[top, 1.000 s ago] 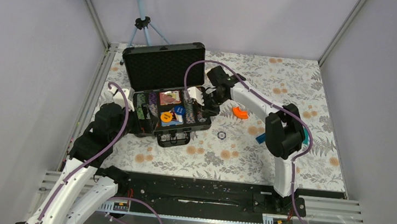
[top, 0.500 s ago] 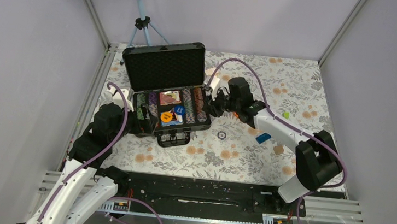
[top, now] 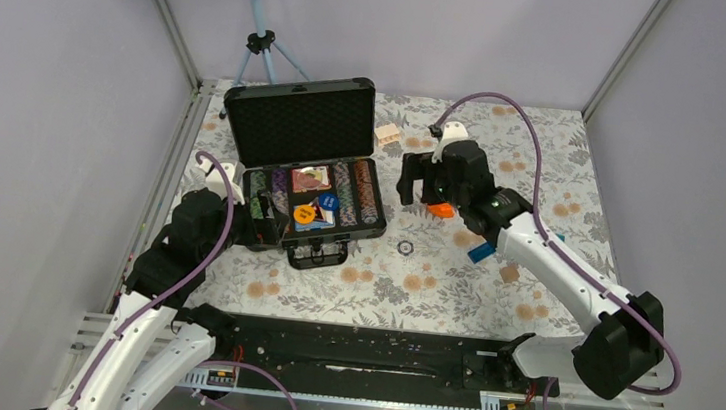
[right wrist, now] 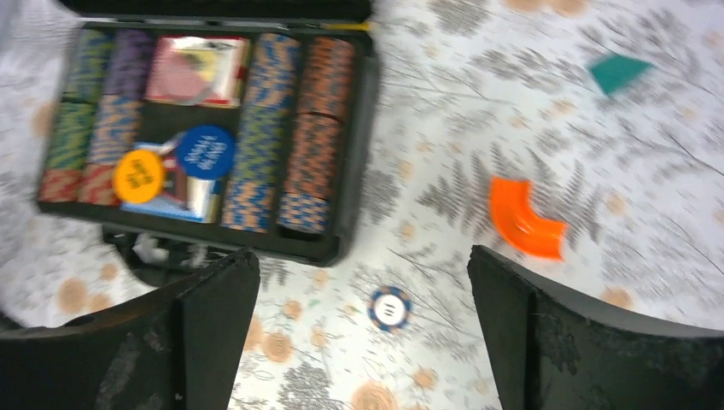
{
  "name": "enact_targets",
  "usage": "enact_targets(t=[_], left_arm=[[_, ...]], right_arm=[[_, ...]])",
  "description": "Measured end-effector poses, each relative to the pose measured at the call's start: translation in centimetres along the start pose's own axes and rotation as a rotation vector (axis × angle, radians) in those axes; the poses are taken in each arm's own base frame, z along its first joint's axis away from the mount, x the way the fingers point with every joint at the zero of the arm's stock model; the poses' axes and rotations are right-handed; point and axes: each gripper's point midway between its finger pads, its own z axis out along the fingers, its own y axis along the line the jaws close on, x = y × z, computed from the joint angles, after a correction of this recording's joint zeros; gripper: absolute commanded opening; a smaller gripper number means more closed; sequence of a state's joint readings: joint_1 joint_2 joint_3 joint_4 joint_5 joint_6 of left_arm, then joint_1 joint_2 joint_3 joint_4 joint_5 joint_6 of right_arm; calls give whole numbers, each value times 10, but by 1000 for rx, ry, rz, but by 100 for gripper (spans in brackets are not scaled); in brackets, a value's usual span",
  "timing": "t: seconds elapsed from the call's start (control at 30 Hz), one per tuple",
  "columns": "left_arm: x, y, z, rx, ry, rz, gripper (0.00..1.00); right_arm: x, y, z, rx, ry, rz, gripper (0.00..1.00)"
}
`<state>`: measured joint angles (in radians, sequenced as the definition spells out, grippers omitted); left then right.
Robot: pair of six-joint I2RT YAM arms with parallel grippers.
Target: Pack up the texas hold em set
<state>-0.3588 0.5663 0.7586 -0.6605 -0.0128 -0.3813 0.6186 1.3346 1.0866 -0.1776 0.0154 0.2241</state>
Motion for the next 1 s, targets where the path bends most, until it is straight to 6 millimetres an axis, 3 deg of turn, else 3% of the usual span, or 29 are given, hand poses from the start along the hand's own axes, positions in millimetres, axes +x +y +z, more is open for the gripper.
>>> enact_targets(t=[0.13, 0.27, 0.4, 0.53, 0.73, 1.0], left_arm=[[0, 1, 0, -3, -1, 0, 96], [0, 1, 0, -7, -3, 0, 96], [-1, 2, 0, -10, -4, 0, 96], [-1, 2, 0, -10, -4, 0, 96], [-1, 2, 0, -10, -4, 0, 96], [-1, 2, 0, -10, -4, 0, 96]], right_arm=[[19, -30, -10, 164, 94, 9, 100], [49, -38, -12, 209, 218, 26, 99], [69, -39, -10, 235, 297, 91, 99], [92, -42, 4, 287, 396, 153, 95], [138, -41, 18, 368, 546, 170, 88], [162, -31, 26, 396, 604, 184, 74]])
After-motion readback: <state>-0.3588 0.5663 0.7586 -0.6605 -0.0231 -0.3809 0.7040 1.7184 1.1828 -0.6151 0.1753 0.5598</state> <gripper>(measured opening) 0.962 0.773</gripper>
